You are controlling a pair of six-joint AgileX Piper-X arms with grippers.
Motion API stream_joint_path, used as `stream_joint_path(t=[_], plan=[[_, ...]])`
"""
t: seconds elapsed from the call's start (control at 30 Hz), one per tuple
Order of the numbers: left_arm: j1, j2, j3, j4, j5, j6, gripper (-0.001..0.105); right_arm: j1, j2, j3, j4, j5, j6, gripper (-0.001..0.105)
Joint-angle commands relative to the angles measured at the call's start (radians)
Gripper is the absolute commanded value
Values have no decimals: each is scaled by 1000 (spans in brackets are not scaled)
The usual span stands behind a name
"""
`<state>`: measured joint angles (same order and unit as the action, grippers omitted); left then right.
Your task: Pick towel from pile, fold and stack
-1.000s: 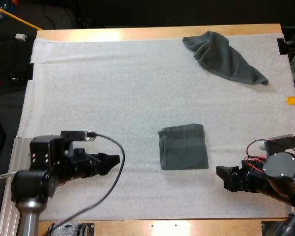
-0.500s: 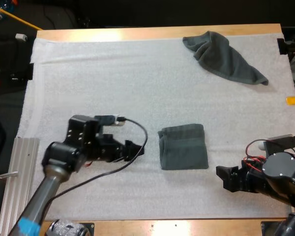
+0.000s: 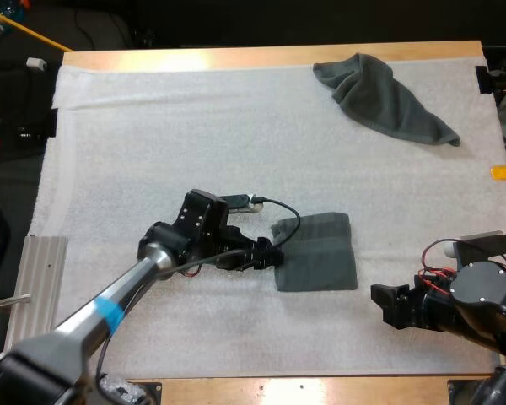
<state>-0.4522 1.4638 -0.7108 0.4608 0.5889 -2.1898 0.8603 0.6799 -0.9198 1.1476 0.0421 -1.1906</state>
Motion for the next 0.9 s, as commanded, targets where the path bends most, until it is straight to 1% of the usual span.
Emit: stream_joint_path(t=[0.0,0.1,0.23,0.27,0.47,0.6,0.7,0.87], plan=[[-2,25,-5,-30,-1,-8,71,4,-3,-8,2,7,6,71],[-2,72,-5,-61,11,-8,71,4,-3,-8,2,7,6,71],[-2,129,-5,-112,74,-14,71,4,-3,-8,2,7,6,71],[-2,135,-5,-118,79,-20,71,4,-3,-8,2,7,6,71],[-12,158,-5,-127,81,-31,71,4,-3,-8,2,7,6,71],[-64,172,-7,-139,66,-35,71,4,-3,-8,2,7,7,71],[-107,187,-31,-139,52,-60,71,4,-3,-8,2,7,15,71],[-157,231,-96,-127,56,-107,68,4,-3,-8,2,7,34,71]])
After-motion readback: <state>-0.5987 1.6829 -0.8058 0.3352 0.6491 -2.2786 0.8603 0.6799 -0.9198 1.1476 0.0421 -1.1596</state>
